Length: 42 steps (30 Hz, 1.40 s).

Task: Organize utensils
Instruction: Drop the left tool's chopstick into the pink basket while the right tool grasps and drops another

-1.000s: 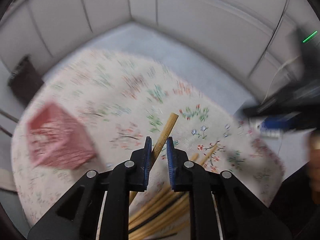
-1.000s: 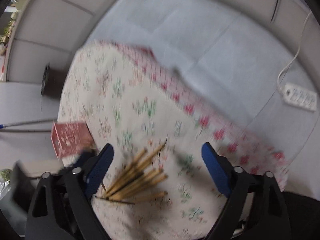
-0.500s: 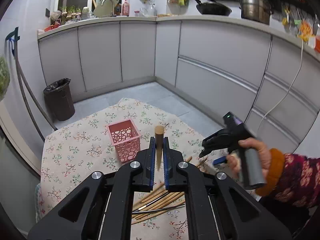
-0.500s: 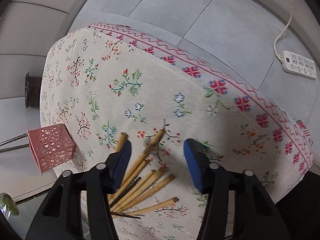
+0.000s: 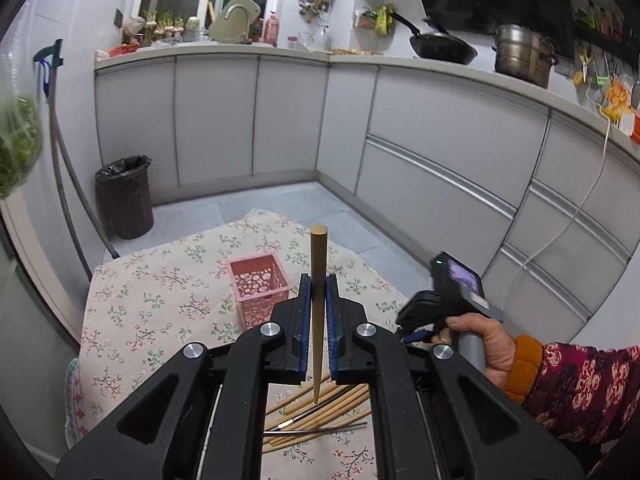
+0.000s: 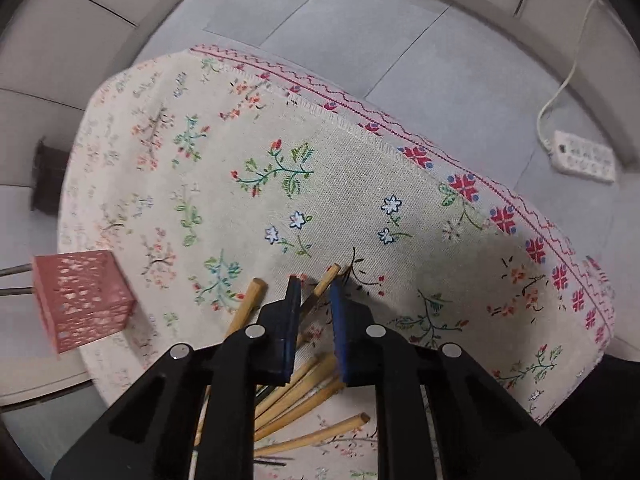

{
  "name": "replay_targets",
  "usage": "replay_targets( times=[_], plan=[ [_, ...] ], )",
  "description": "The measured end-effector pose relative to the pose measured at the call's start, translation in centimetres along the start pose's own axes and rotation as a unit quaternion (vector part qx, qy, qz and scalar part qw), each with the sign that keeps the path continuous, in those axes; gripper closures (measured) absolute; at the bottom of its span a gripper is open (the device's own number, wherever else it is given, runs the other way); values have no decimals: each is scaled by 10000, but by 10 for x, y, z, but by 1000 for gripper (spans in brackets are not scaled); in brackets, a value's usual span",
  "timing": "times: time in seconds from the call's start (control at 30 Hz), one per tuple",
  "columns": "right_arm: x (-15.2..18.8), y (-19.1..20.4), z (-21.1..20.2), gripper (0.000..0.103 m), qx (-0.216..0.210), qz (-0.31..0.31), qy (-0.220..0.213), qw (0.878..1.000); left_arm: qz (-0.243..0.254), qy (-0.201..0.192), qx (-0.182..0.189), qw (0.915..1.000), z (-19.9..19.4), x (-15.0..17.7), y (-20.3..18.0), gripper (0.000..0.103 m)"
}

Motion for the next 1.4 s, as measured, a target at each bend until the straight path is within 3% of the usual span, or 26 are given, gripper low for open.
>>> replay_targets(
  times=[0.27, 0.47, 0.6, 0.77, 1.0, 1.2, 1.27, 1.33, 1.4],
  plan=[
    [32, 9, -95, 92, -889, -1020, -655, 9886, -390, -340, -369, 9980, -22, -11, 9, 96],
    [61, 21, -172, 98, -1322, -1847, -1380, 9640, -745, -691, -641, 9928, -37, -35, 20, 96],
    [60, 35, -221, 98, -1602, -2020, -2026, 9447, -866, -780, -817, 9898, -31, -56, 26, 96],
    [44, 63, -260, 98, -2048, -2006, -2319, 9295, -1034, -898, -1031, 9852, -11, -77, 41, 96],
    [29, 109, -278, 98, -2687, -2026, -2364, 9115, -1272, -917, -1243, 9798, 33, -87, 66, 96],
    [28, 147, -257, 98, -2737, -2298, -2219, 9072, -1311, -930, -1309, 9783, 69, -82, 78, 96],
    [31, 155, -245, 98, -2663, -2401, -2143, 9086, -1404, -737, -1248, 9794, 83, -73, 84, 86],
    [31, 165, -231, 98, -2556, -2496, -2073, 9107, -1514, -689, -1268, 9779, 84, -69, 90, 71],
    [33, 172, -219, 98, -2454, -2580, -2014, 9125, -1627, -742, -1317, 9750, 78, -68, 95, 67]
  ],
)
Point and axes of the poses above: each gripper's, at about its wrist camera, not at the fingertips, and z roughly the way its jaws point, y to its left, x to its underside, the point moved 1 cm from there along z, roughly the way its jaws point, and after that the axes turned 7 degrees about z, right-handed, at the moved point
